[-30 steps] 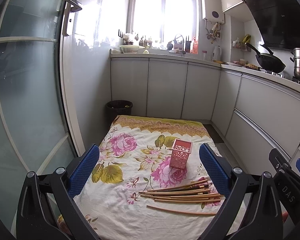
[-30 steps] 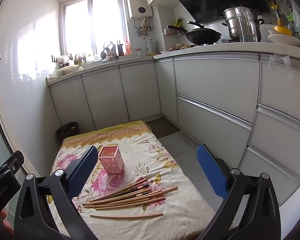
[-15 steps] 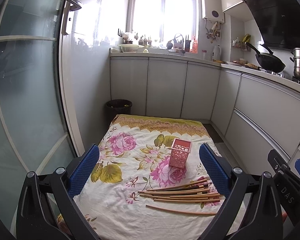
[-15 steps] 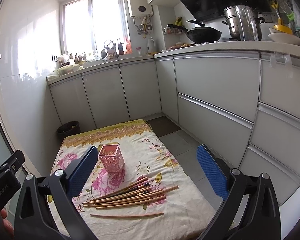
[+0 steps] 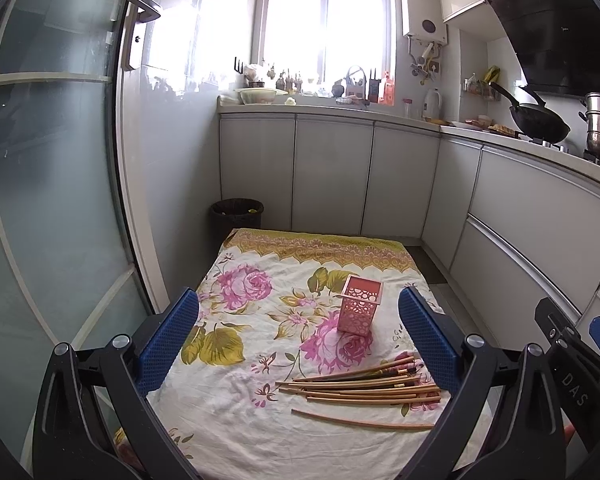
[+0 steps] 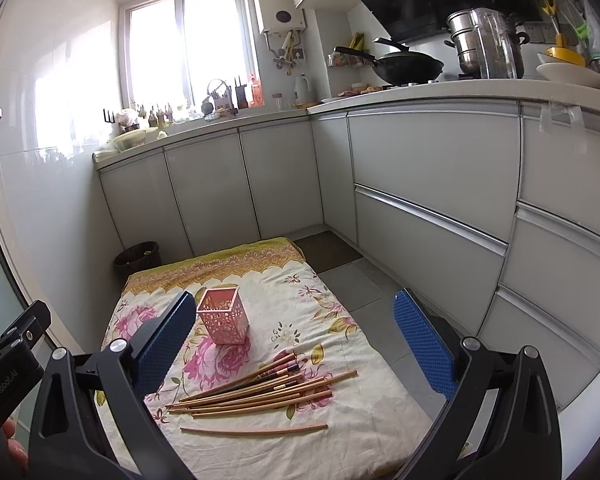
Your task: Organize utensils
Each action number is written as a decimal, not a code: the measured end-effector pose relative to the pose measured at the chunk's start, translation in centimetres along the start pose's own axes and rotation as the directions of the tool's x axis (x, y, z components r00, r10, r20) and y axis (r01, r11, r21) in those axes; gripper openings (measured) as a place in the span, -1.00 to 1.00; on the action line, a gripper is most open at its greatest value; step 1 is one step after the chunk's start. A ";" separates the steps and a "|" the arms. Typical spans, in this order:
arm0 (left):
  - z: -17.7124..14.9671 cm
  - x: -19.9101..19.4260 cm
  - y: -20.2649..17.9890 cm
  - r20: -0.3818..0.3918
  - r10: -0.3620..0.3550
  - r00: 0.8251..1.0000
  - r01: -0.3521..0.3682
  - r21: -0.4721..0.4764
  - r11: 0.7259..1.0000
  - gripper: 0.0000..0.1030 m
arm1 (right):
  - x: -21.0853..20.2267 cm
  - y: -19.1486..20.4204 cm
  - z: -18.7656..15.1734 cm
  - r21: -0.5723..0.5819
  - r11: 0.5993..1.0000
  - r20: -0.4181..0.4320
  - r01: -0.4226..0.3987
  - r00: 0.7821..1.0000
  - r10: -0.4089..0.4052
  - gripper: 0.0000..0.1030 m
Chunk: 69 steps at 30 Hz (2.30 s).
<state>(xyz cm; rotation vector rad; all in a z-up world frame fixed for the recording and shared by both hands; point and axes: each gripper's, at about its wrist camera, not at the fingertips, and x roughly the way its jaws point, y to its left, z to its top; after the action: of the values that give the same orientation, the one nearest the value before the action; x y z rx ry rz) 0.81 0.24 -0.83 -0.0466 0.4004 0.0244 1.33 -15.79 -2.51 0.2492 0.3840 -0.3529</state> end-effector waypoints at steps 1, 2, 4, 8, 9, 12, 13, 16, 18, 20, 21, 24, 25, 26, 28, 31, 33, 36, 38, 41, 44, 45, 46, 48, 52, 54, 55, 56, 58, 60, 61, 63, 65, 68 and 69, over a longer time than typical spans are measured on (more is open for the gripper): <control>0.0 0.0 0.0 0.000 0.001 1.000 -0.001 0.000 1.000 0.86 | 0.0 0.0 0.0 0.000 1.000 -0.002 0.000 1.000 0.000 0.87; 0.0 0.0 0.0 0.000 0.001 1.000 -0.001 0.000 1.000 0.86 | 0.1 -0.1 -0.1 0.000 1.000 -0.002 0.000 1.000 0.000 0.87; 0.0 0.0 0.0 -0.003 0.001 1.000 -0.001 0.001 1.000 0.86 | 0.1 -0.1 -0.1 0.001 1.000 -0.002 -0.001 1.000 0.001 0.87; 0.0 0.1 -0.2 -0.005 -0.001 1.000 0.001 0.003 1.000 0.86 | 0.1 -0.1 -0.1 0.000 1.000 -0.002 0.001 1.000 -0.001 0.87; -0.1 0.1 -0.2 -0.005 0.000 1.000 0.000 0.004 1.000 0.86 | 0.1 -0.1 -0.1 0.000 1.000 -0.001 0.000 1.000 0.000 0.87; -0.1 0.1 -0.3 -0.005 0.001 1.000 -0.001 0.005 1.000 0.86 | 0.1 -0.1 -0.1 0.001 1.000 -0.002 0.000 1.000 0.000 0.87; -0.1 0.1 -0.3 -0.005 0.001 1.000 -0.001 0.005 1.000 0.86 | 0.1 -0.1 -0.2 0.002 1.000 -0.002 0.000 1.000 0.000 0.87; 0.0 0.1 -0.3 -0.008 0.001 1.000 -0.001 0.005 1.000 0.86 | 0.1 -0.1 -0.2 0.000 1.000 -0.003 0.001 1.000 -0.001 0.87; 0.2 0.1 -0.3 -0.008 0.001 1.000 -0.001 0.006 1.000 0.86 | 0.2 0.0 -0.2 0.000 1.000 -0.004 0.000 1.000 0.000 0.87; 0.1 0.1 -0.3 -0.008 0.001 1.000 -0.001 0.007 1.000 0.86 | 0.2 0.0 -0.3 -0.002 1.000 -0.003 0.001 1.000 -0.001 0.87; 0.1 0.1 -0.3 -0.008 0.001 1.000 -0.001 0.007 1.000 0.86 | 0.3 0.0 -0.3 -0.002 1.000 -0.002 0.001 1.000 -0.001 0.87; 0.1 0.3 -0.4 -0.013 0.002 1.000 -0.002 0.009 1.000 0.86 | 0.3 -0.1 -0.3 -0.001 1.000 -0.006 0.001 1.000 -0.001 0.87; 0.1 0.5 -0.5 -0.016 0.002 1.000 -0.002 0.010 1.000 0.86 | 0.4 -0.1 -0.4 0.001 1.000 -0.010 0.001 1.000 -0.001 0.87; 0.1 0.6 -0.5 -0.019 0.002 1.000 -0.001 0.011 1.000 0.86 | 0.5 -0.2 -0.4 0.004 1.000 -0.013 0.002 1.000 -0.002 0.87; 0.0 1.2 -0.7 -0.026 0.003 1.000 -0.002 0.018 1.000 0.86 | 1.0 -0.3 -0.5 0.008 1.000 -0.021 0.006 1.000 -0.006 0.87; 0.0 2.3 -1.3 -0.045 -0.002 0.999 0.003 0.028 1.000 0.86 | 2.1 -0.7 -0.5 0.018 1.000 -0.041 0.009 0.999 -0.009 0.87; -0.1 3.4 -1.7 -0.068 -0.025 0.997 0.027 0.039 0.999 0.86 | 3.2 -1.4 -0.4 0.049 0.999 -0.064 -0.005 0.998 0.008 0.87; 0.3 6.1 -3.2 -0.160 -0.161 0.974 0.174 0.068 0.982 0.86 | 5.8 -4.4 -1.0 0.228 0.971 -0.145 -0.076 0.983 0.111 0.87; 0.9 8.5 -4.7 -0.260 -0.288 0.922 0.320 0.089 0.943 0.86 | 8.3 -7.3 -2.1 0.385 0.918 -0.231 -0.094 0.953 0.194 0.87; 1.6 12.5 -7.9 -0.407 -0.411 0.816 0.501 0.140 0.854 0.86 | 11.4 -11.4 -4.0 0.507 0.862 -0.307 -0.024 0.929 0.206 0.87; 0.8 17.5 -12.5 -0.594 -0.454 0.664 0.646 0.150 0.749 0.86 | 13.7 -14.5 -6.4 0.554 0.831 -0.367 0.057 0.912 0.183 0.87; 0.1 19.2 -14.2 -0.654 -0.442 0.614 0.678 0.150 0.720 0.86 | 14.5 -15.3 -7.2 0.567 0.820 -0.386 0.079 0.905 0.180 0.87; -0.8 21.3 -15.8 -0.715 -0.410 0.566 0.700 0.155 0.697 0.86 | 15.3 -15.9 -8.0 0.578 0.810 -0.408 0.100 0.895 0.180 0.87; -3.4 25.0 -18.3 -0.820 -0.312 0.479 0.720 0.164 0.674 0.83 | 16.9 -17.0 -9.3 0.601 0.790 -0.451 0.120 0.867 0.212 0.87; -9.1 31.6 -20.8 -0.938 -0.112 0.328 0.732 0.177 0.658 0.17 | 19.4 -17.6 -11.1 0.623 0.771 -0.500 0.133 0.826 0.261 0.87; -11.0 33.5 -21.3 -0.953 -0.052 0.298 0.738 0.196 0.645 -0.04 | 20.2 -17.5 -11.6 0.627 0.767 -0.515 0.138 0.812 0.275 0.87; -11.6 34.2 -21.4 -0.957 -0.038 0.287 0.742 0.197 0.641 -0.05 | 20.5 -17.4 -11.7 0.629 0.766 -0.521 0.137 0.805 0.284 0.87; -11.9 34.6 -21.5 -0.960 -0.033 0.279 0.748 0.196 0.634 -0.05 | 20.8 -17.3 -11.8 0.629 0.766 -0.526 0.134 0.799 0.293 0.87; -12.3 35.2 -21.8 -0.960 -0.025 0.277 0.756 0.202 0.622 -0.09 | 21.2 -17.1 -11.8 0.628 0.769 -0.531 0.124 0.790 0.306 0.87; -12.5 35.8 -22.0 -0.962 -0.024 0.270 0.769 0.201 0.607 -0.19 | 21.6 -16.5 -11.8 0.624 0.773 -0.535 0.111 0.782 0.320 0.87; -12.7 36.0 -22.1 -0.963 -0.021 0.267 0.773 0.201 0.602 -0.26 | 21.7 -16.2 -11.8 0.623 0.775 -0.538 0.105 0.777 0.327 0.87; -13.2 36.1 -22.1 -0.963 -0.002 0.269 0.780 0.216 0.588 -0.35 | 22.0 -15.7 -11.9 0.618 0.781 -0.544 0.097 0.769 0.335 0.87; -13.4 36.5 -22.1 -0.961 0.014 0.275 0.779 0.231 0.583 -0.43 | 22.1 -15.4 -11.9 0.609 0.787 -0.553 0.099 0.764 0.332 0.87; -14.6 37.2 -22.0 -0.959 0.033 0.281 0.783 0.249 0.571 -0.45 | 22.5 -15.3 -12.1 0.594 0.795 -0.573 0.122 0.758 0.311 0.87; -14.7 37.2 -21.9 -0.954 0.035 0.298 0.781 0.264 0.566 -0.55 | 22.6 -15.4 -12.2 0.588 0.797 -0.582 0.133 0.755 0.303 0.87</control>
<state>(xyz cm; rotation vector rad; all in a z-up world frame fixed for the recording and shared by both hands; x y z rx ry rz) 30.09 -21.80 -27.94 0.6981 1.5281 -0.7840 11.19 -32.57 -25.20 1.0478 0.9596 -0.2716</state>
